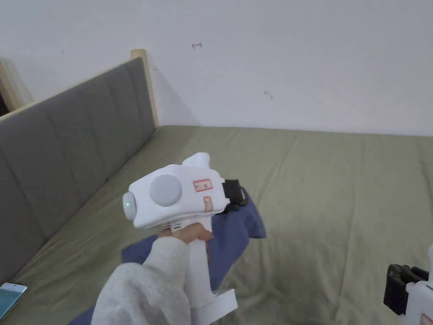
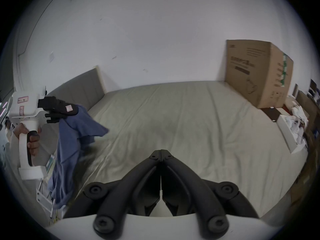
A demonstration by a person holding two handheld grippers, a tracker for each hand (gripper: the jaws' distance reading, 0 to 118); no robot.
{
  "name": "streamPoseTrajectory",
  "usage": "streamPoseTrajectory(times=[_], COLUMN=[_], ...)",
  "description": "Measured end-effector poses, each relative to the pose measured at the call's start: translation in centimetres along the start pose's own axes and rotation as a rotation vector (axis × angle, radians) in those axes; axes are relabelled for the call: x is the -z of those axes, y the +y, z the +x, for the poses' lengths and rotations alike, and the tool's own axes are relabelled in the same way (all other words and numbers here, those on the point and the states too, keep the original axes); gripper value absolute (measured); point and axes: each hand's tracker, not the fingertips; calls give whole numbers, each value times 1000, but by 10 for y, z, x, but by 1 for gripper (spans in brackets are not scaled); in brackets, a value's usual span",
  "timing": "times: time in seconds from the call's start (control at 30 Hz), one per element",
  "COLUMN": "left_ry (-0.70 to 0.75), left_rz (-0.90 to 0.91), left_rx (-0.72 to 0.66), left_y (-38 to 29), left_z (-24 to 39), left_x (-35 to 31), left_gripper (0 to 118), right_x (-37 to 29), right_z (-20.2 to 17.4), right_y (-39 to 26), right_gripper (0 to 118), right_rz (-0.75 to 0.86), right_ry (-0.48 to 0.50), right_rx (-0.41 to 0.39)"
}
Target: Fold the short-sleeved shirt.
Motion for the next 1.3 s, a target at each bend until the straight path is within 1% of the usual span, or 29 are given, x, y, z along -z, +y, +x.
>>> streamPoseTrajectory(times=[0.13,0.2,0.27,0.33,0.4,0.43,0.47,0.5,0.53,0.57,0.6,0.63,0.67,0.7,0.73,0.83,0.87,0.9,0.93,0.97,1.0,1.07,1.13,1.2,1.23,1.27,1.3], left_ry=[-262,-327,-350,-324,-275,-231,-155,-88,-58,-28,5,-10,-36,-59,-70,-66,-65,-66,-71,-48,-29,75,139,190,214,255,312], left_rz=[-128,-209,-283,-400,-504,-545,-594,-647,-682,-714,-707,-692,-683,-664,-641,-555,-520,-502,-480,-451,-433,-403,-418,-413,-392,-383,-383], left_rx=[122,185,252,288,314,326,373,386,403,432,433,447,459,465,482,482,451,411,368,312,281,247,217,87,22,-2,-1], left_y=[-30,-63,-98,-144,-188,-211,-233,-251,-266,-279,-284,-286,-284,-280,-269,-241,-228,-218,-210,-204,-201,-198,-196,-184,-173,-166,-151], left_z=[101,143,168,173,169,162,154,146,139,133,130,127,126,129,131,132,129,121,111,97,85,52,17,-24,-44,-58,-73], left_x=[38,55,70,91,115,129,145,156,164,169,173,171,167,162,154,133,124,115,107,99,93,82,70,54,48,42,40], left_gripper=[0,0,0,0,0,0,1,3,6,21,44,70,91,100,101,100,94,79,54,11,0,0,0,0,0,0,6], right_x=[-24,-36,-46,-52,-53,-53,-53,-52,-52,-52,-51,-48,-46,-43,-39,-28,-24,-20,-17,-13,-9,-1,4,11,15,19,22], right_z=[42,66,89,110,129,137,145,150,154,157,160,161,162,162,160,146,138,129,122,114,107,92,78,65,60,57,54], right_y=[12,15,14,10,2,-3,-9,-15,-20,-25,-28,-32,-35,-36,-36,-35,-35,-35,-35,-37,-39,-44,-48,-51,-53,-54,-56], right_gripper=[0,0,0,0,0,0,0,0,0,0,0,0,0,0,0,0,0,0,0,0,0,0,0,0,0,0,0], right_rz=[58,81,88,82,52,35,12,-3,-17,-34,-45,-62,-77,-86,-95,-110,-114,-122,-127,-135,-140,-144,-146,-181,-186,-188,-198], right_ry=[-112,-189,-251,-303,-334,-356,-364,-369,-373,-379,-384,-386,-387,-387,-384,-334,-312,-290,-277,-259,-239,-217,-192,-149,-151,-155,-151], right_rx=[32,52,70,100,135,157,169,179,180,179,180,177,176,177,178,163,141,110,90,71,59,52,22,-31,-40,-41,-48])
